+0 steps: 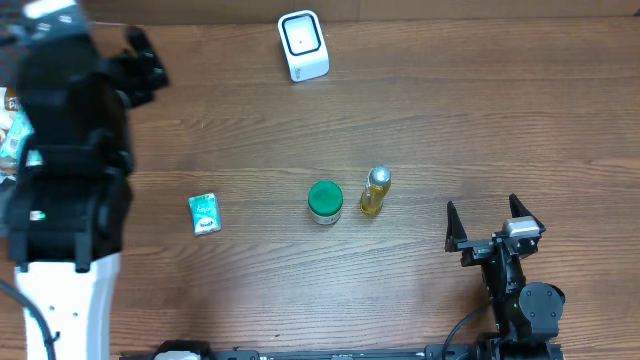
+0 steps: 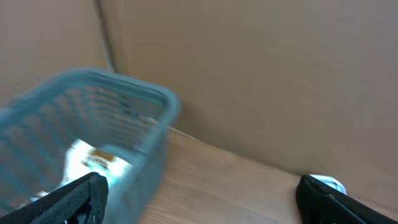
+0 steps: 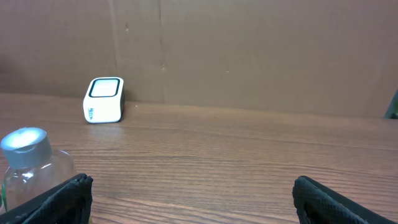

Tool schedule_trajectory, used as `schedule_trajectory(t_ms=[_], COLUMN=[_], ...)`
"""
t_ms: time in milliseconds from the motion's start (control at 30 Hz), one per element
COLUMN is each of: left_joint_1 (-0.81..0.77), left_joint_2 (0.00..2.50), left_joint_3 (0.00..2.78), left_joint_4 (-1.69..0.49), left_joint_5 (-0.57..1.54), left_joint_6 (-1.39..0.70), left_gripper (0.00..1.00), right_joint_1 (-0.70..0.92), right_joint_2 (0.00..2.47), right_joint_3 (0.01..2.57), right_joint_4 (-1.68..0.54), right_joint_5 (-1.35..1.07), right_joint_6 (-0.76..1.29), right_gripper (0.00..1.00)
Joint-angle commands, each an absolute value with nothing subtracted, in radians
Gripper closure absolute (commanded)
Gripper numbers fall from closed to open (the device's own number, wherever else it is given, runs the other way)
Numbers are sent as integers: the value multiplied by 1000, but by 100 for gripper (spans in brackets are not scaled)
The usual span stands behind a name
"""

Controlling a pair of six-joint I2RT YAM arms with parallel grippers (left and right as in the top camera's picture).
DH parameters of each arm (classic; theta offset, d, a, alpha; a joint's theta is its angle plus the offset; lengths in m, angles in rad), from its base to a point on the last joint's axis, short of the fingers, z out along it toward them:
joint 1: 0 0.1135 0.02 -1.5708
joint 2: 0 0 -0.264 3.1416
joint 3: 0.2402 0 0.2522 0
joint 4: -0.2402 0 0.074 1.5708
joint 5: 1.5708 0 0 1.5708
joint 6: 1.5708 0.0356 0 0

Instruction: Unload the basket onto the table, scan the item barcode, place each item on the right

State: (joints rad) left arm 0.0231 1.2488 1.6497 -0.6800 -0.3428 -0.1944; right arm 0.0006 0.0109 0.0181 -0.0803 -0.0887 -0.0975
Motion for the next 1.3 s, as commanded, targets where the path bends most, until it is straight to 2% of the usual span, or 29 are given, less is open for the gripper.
schedule_trajectory(t_ms=[0,267,500,933,1267], left_joint_1=[157,447,597,663,662], left_joint_2=[1292,1408,1543,1811,2046], left_joint_3=[1734,1811,1811,1811,1811], left_joint_4=[-657,-696,-737,-721,-691], left_joint_5=[-183,-195,-190,-189,-184], left_joint_6=[-42,60,113,232,426], left_gripper=[2,1,0,0,0], right_joint_1=[-1,-1,-1,-1,-1], right_joint_2=[3,3,3,3,3], right_joint_3=[8,8,8,8,8], right_joint_4=[-77,-77,-77,-77,-77], right_joint_5=[-81,-81,-81,-81,-81], right_joint_6=[-99,-99,-99,-99,-99], right_gripper=[0,0,0,0,0])
